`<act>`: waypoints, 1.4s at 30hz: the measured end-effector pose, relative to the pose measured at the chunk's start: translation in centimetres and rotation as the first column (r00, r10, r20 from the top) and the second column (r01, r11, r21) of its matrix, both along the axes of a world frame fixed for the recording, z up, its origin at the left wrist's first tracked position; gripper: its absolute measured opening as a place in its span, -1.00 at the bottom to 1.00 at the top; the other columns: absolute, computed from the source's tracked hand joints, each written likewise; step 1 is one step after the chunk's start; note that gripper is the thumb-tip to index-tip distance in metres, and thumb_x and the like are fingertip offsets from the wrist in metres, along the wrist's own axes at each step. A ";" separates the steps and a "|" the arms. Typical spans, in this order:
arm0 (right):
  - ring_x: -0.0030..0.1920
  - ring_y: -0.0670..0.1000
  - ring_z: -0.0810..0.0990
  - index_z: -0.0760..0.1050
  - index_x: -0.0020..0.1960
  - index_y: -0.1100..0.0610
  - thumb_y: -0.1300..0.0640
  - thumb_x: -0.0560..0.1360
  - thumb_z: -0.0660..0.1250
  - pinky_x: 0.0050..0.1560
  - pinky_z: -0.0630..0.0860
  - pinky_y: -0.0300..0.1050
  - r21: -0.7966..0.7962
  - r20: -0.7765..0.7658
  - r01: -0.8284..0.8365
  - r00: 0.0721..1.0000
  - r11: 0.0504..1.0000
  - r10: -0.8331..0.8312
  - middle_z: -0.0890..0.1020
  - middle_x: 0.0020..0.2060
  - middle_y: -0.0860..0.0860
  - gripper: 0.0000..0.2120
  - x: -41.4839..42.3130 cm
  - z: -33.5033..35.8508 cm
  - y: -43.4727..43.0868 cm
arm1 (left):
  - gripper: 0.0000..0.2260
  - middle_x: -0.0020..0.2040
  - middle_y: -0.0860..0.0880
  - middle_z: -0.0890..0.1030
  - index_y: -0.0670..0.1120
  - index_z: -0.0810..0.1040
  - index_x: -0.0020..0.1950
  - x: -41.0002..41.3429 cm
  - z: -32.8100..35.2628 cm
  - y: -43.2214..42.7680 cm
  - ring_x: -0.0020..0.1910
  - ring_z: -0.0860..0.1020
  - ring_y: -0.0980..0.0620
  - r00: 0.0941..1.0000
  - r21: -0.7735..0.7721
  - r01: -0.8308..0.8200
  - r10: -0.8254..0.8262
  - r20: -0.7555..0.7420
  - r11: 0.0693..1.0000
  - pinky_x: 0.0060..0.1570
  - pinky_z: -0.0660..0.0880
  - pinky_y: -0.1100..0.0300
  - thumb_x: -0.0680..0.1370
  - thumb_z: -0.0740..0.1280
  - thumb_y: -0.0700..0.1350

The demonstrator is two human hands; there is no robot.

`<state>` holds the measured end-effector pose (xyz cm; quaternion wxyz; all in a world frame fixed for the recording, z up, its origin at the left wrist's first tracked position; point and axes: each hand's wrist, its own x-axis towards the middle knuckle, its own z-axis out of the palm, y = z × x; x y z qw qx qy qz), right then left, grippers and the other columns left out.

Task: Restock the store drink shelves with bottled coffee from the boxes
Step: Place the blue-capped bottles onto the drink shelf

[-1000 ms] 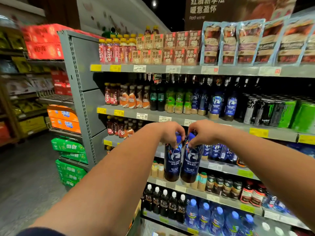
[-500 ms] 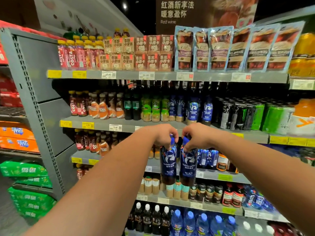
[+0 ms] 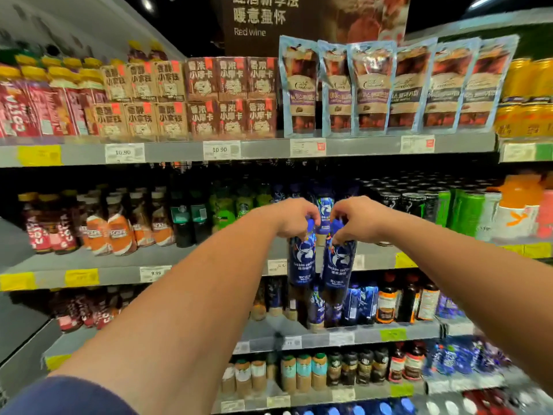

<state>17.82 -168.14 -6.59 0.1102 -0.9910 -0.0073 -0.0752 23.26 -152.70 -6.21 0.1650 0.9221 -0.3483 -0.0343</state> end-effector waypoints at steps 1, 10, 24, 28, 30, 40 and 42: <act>-0.12 0.13 0.54 0.50 0.06 0.12 0.06 0.32 0.54 -0.20 0.45 -0.08 0.013 0.017 0.021 1.000 1.000 -0.021 0.54 -0.14 0.05 -0.62 0.7 0.4 -0.5 | -0.70 0.05 -0.11 0.52 -0.08 0.55 0.15 0.9 0.2 -0.5 -0.13 0.44 -0.03 1.000 -0.025 0.005 -0.005 0.008 1.000 -0.33 0.34 0.24 0.47 0.33 -0.34; -0.12 0.03 0.49 0.53 0.18 0.15 0.11 0.34 0.52 -0.18 0.37 -0.18 0.001 0.065 0.080 0.995 0.997 -0.080 0.51 -0.14 0.01 -0.56 7.3 1.8 -8.5 | -0.67 0.16 -0.15 0.56 -0.08 0.52 0.23 7.1 0.8 -8.7 -0.08 0.49 -0.05 1.000 -0.162 -0.024 0.021 -0.019 0.986 -0.15 0.46 0.18 0.50 0.29 -0.35; -0.05 0.05 0.51 0.54 0.18 0.11 0.09 0.31 0.52 -0.11 0.38 -0.19 -0.011 0.089 -0.064 0.994 0.998 0.065 0.60 0.03 0.07 -0.54 15.6 0.8 -16.9 | -0.60 0.11 -0.10 0.53 -0.06 0.50 0.30 12.9 -0.1 -17.2 -0.24 0.45 0.01 0.989 -0.142 -0.136 0.127 -0.072 0.980 -0.27 0.37 0.24 0.49 0.33 -0.34; -0.07 0.01 0.48 0.55 0.15 0.11 0.10 0.32 0.52 -0.11 0.36 -0.19 0.027 0.077 -0.120 0.990 0.992 0.118 0.59 0.02 0.06 -0.58 16.4 -0.3 -17.1 | -0.59 0.20 -0.12 0.52 -0.04 0.49 0.31 13.5 -0.8 -17.2 -0.17 0.45 0.01 0.985 -0.123 -0.161 0.151 -0.082 0.979 -0.21 0.38 0.23 0.49 0.34 -0.32; -0.05 0.02 0.50 0.55 0.16 0.10 0.08 0.32 0.52 -0.10 0.38 -0.17 0.042 0.095 -0.118 0.989 0.992 0.114 0.60 0.03 0.06 -0.57 16.6 -0.5 -17.2 | -0.59 0.21 -0.10 0.50 -0.01 0.49 0.31 13.8 -1.0 -17.0 -0.12 0.47 0.00 0.983 -0.143 -0.180 0.172 -0.071 0.973 -0.18 0.39 0.24 0.49 0.35 -0.28; 0.16 0.16 0.54 0.48 0.28 0.15 0.17 0.37 0.43 0.07 0.46 -0.09 0.060 0.162 -0.050 0.986 0.997 0.040 0.60 0.16 0.14 -0.52 16.0 -1.8 -17.7 | -0.58 0.27 -0.11 0.55 -0.05 0.50 0.35 13.8 -3.7 -17.5 0.18 0.54 -0.08 0.942 -0.411 -0.319 0.332 -0.041 0.854 0.20 0.48 0.08 0.49 0.39 -0.17; 0.14 0.17 0.54 0.45 0.30 0.15 0.14 0.37 0.44 0.07 0.47 -0.07 0.062 0.152 -0.036 0.988 0.997 0.026 0.57 0.16 0.15 -0.49 15.7 -2.1 -17.8 | -0.56 0.30 -0.13 0.53 -0.05 0.43 0.40 13.4 -4.1 -17.6 0.21 0.52 -0.11 0.941 -0.406 -0.325 0.333 -0.052 0.854 0.20 0.48 0.04 0.52 0.35 -0.17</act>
